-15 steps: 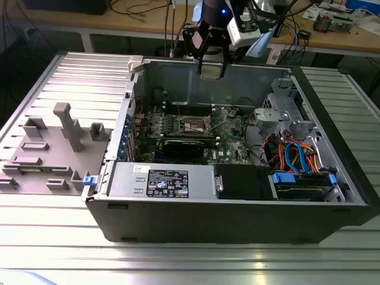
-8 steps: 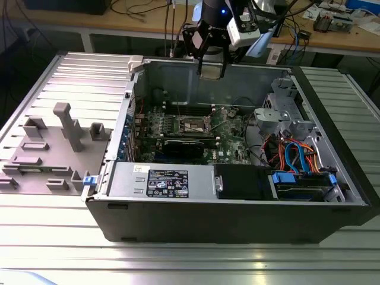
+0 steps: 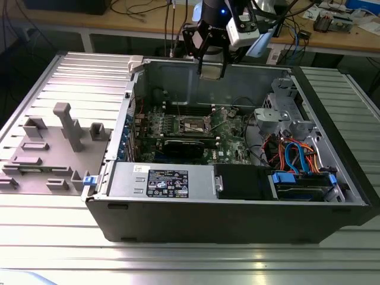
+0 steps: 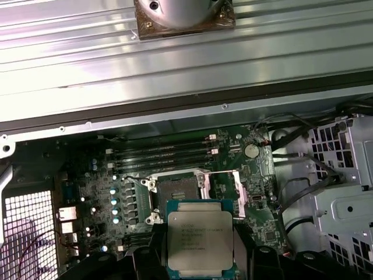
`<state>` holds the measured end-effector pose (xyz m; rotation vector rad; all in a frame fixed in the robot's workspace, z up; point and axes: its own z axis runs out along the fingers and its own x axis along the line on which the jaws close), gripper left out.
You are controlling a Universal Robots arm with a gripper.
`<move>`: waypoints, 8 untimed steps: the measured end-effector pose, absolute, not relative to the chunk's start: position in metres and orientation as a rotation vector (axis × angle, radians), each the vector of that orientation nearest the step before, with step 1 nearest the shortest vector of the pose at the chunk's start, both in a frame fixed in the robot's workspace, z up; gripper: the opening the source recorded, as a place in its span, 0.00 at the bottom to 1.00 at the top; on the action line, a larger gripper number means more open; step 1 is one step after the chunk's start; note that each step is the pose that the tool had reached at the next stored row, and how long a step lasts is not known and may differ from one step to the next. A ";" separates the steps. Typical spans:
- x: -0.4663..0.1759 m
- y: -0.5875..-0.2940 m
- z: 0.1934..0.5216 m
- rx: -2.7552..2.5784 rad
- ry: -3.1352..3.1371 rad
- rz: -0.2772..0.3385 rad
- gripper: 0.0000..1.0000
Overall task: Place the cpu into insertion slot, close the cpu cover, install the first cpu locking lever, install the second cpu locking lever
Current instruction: 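Place the cpu into insertion slot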
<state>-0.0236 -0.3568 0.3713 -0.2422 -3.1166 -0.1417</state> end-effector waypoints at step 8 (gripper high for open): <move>-0.024 -0.357 0.371 -0.276 -3.115 -0.142 0.54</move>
